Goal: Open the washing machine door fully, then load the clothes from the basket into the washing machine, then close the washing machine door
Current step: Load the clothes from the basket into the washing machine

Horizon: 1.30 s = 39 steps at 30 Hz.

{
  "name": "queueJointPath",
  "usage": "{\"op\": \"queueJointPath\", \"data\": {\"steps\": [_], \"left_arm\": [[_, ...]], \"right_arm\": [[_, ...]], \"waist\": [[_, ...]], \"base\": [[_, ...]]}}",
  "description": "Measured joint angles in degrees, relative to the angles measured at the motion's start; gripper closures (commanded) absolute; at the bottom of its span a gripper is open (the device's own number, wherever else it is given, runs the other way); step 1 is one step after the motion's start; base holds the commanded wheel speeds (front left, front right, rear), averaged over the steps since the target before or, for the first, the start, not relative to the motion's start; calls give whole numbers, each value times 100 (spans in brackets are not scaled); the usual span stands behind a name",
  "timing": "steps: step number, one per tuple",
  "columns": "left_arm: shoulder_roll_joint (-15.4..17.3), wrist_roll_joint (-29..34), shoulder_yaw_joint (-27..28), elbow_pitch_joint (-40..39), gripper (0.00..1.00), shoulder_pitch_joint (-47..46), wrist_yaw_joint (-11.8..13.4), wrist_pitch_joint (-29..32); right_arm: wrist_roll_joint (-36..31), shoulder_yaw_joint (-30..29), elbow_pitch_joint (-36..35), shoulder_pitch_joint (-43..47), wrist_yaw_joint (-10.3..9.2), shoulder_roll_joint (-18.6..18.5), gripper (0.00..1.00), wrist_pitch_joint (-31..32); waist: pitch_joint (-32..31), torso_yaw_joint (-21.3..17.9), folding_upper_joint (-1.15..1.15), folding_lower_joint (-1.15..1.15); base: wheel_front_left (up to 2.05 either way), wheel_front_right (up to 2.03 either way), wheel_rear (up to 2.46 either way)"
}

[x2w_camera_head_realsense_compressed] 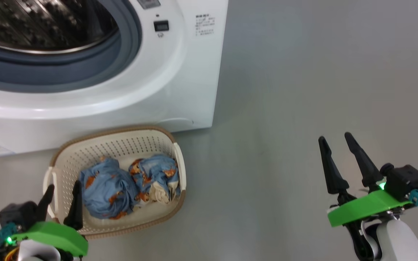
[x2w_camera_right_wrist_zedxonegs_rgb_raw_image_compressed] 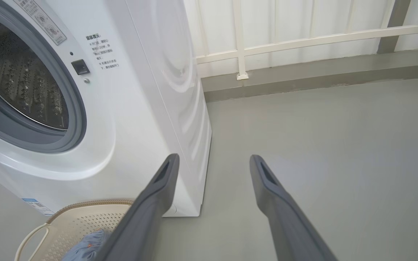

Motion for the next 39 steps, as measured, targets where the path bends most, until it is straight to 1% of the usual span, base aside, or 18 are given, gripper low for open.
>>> {"op": "queueJointPath", "data": {"steps": [10, 18, 31, 39], "left_arm": [[327, -397, -814, 1237, 0, -1304, 0, 0], [590, -681, -1457, 2206, 0, -2137, 0, 0], [984, -1368, -2715, 3020, 0, -3116, 0, 4], [1245, -1519, -3473, 3322, 0, -3613, 0, 159]], "right_arm": [[-45, 38, -101, -659, 0, 189, 0, -1], [-51, 179, -171, -1040, 0, 304, 0, -24], [-51, 339, -256, -1390, 0, 360, 0, -24], [65, 490, -327, -1577, 0, 367, 0, -25]], "waist": [[925, -63, 0, 0], [1620, -170, 0, 0], [2507, -414, 0, 0], [2887, -577, 0, 0]], "base": [[0, 0, 0], [0, 0, 0], [0, 0, 0], [0, 0, 0]]}}
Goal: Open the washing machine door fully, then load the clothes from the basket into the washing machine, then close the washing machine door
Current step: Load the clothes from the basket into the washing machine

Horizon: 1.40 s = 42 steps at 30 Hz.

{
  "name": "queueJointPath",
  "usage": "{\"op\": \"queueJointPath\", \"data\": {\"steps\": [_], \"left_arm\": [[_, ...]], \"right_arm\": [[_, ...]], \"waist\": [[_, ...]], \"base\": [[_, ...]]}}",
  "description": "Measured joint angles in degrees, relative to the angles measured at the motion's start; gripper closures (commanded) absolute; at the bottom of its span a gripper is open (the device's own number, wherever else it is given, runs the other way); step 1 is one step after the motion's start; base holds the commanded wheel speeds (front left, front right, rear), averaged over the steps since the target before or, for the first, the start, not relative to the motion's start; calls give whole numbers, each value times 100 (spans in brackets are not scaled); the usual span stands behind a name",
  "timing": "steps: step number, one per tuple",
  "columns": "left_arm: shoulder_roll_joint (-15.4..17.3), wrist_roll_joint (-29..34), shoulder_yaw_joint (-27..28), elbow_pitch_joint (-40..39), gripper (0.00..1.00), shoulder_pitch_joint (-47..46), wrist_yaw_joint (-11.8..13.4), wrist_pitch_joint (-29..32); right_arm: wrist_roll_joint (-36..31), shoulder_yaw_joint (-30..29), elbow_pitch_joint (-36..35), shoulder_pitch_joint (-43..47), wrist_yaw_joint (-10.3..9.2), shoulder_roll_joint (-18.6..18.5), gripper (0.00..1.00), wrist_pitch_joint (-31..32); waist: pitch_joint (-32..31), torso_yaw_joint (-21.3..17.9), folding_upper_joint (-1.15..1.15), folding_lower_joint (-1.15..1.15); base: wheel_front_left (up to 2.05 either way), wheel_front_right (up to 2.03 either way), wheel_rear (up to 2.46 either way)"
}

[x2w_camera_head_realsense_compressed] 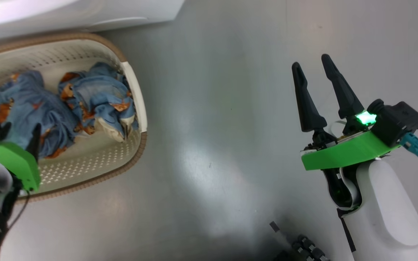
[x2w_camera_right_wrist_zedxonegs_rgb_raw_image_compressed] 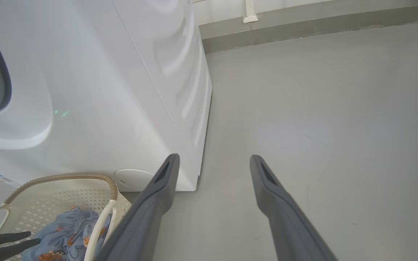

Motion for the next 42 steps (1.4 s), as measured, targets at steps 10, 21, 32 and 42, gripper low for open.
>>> {"op": "queueJointPath", "data": {"steps": [10, 21, 32, 42], "left_arm": [[171, -221, -652, 237, 0, -460, 0, 305], [352, -509, -1172, 368, 32, -677, 0, 686], [359, -940, -1432, 435, 100, -742, 0, 708], [1, -1617, -1121, 441, 100, -548, 0, -53]], "right_arm": [[200, 131, -104, -40, 0, 9, 0, 0], [259, 281, -183, -153, 0, 18, 0, 0], [286, 277, -187, -156, 0, 18, 0, 0], [243, 121, -51, -143, 0, 19, 0, 0]], "waist": [[307, -189, 0, 0], [495, -421, 0, 0], [429, -439, 0, 0], [43, -246, 0, 0]], "base": [[0, 0, 0], [0, 0, 0], [0, 0, 0], [0, 0, 0]]}}
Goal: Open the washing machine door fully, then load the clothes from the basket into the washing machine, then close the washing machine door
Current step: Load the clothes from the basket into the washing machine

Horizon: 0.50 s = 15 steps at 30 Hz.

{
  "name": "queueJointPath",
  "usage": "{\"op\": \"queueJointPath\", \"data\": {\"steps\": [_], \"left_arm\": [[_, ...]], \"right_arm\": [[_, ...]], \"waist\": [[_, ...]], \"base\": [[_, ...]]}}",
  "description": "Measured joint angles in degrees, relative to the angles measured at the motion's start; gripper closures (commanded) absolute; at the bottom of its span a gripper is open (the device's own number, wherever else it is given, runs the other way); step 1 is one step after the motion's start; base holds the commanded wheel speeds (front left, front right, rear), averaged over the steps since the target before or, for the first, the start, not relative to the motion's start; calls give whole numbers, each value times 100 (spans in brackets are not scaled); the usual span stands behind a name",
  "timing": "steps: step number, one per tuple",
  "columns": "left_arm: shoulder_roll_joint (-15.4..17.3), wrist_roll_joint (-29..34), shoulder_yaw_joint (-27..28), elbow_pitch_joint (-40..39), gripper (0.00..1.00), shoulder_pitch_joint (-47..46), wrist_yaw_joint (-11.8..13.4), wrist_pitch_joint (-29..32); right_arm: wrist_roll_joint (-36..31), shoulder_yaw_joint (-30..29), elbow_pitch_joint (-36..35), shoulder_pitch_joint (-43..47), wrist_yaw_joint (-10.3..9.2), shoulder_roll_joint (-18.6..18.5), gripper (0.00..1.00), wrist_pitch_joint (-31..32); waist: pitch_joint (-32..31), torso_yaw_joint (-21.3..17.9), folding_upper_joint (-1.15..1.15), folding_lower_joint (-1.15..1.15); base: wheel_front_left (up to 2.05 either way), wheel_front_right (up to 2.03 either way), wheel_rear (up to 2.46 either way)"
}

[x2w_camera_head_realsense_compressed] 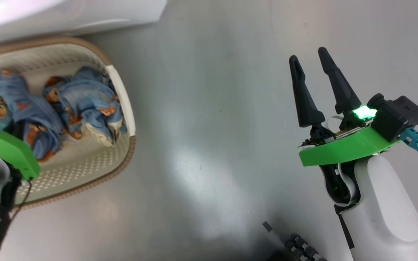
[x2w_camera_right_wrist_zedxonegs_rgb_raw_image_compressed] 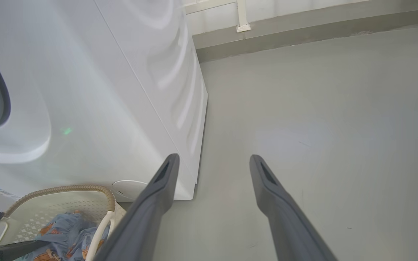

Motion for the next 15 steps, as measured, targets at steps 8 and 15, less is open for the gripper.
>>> {"op": "queueJointPath", "data": {"steps": [8, 15], "left_arm": [[-132, 126, 772, -532, 100, 333, 0, -82], [-330, 1138, 2149, -1351, 100, 1290, 0, -82]], "right_arm": [[-114, -214, 221, 189, 0, -1, 0, -11], [-236, -346, 387, 584, 0, 0, 0, -14]], "waist": [[-560, 199, 0, 0], [-1224, 409, 0, 0]], "base": [[0, 0, 0], [0, 0, 0]]}}
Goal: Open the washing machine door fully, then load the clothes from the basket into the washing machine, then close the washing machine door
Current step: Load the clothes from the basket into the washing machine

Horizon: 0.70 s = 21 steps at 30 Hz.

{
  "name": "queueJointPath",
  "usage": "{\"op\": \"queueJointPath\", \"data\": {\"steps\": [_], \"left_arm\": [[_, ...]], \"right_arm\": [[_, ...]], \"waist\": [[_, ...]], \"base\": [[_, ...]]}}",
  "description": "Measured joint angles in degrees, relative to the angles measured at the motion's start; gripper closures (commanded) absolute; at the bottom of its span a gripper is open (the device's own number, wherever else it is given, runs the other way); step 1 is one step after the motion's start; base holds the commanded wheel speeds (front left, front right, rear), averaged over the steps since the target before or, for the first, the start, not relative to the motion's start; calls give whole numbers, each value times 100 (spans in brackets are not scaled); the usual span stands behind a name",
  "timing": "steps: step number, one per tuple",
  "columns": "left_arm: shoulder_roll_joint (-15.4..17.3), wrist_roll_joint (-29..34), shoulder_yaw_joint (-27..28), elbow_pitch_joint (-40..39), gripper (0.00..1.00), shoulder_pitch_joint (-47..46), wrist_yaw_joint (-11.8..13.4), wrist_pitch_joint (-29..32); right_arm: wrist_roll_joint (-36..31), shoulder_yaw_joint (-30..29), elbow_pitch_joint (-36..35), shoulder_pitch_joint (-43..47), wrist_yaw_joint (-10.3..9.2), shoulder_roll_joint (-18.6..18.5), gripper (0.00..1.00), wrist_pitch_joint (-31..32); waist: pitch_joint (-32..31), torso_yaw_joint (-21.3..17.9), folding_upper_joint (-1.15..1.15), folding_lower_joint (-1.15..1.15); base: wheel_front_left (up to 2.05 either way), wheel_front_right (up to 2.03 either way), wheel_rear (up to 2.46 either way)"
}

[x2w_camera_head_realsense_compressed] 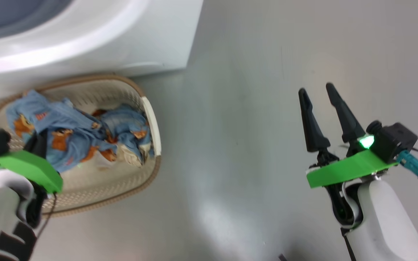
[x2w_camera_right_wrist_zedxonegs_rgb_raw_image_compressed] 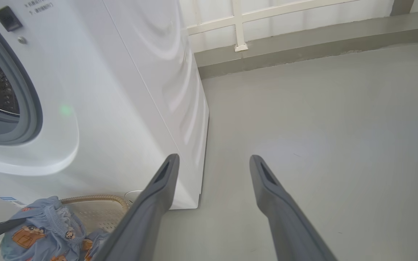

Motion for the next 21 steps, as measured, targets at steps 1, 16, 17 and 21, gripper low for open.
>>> {"op": "queueJointPath", "data": {"steps": [1, 16, 17, 21], "left_arm": [[-47, 135, 157, -107, 100, 127, 0, 0], [-646, 1445, 1733, -1592, 100, 1742, 0, 0], [-675, 1513, 1802, -1691, 100, 1827, 0, 0], [-766, 1752, 2049, -2069, 100, 2131, 0, 0]], "right_arm": [[-42, -12, 19, 48, 0, 0, 0, 0], [-115, -34, 168, 716, 0, -248, 0, 0], [-115, -34, 179, 760, 0, -264, 0, 0], [-111, -54, 187, 951, 0, -345, 0, 0]], "waist": [[-92, 24, 0, 0], [-1389, 325, 0, 0], [-1466, 345, 0, 0], [-1746, 423, 0, 0]], "base": [[0, 0, 0], [0, 0, 0], [0, 0, 0], [0, 0, 0]]}}
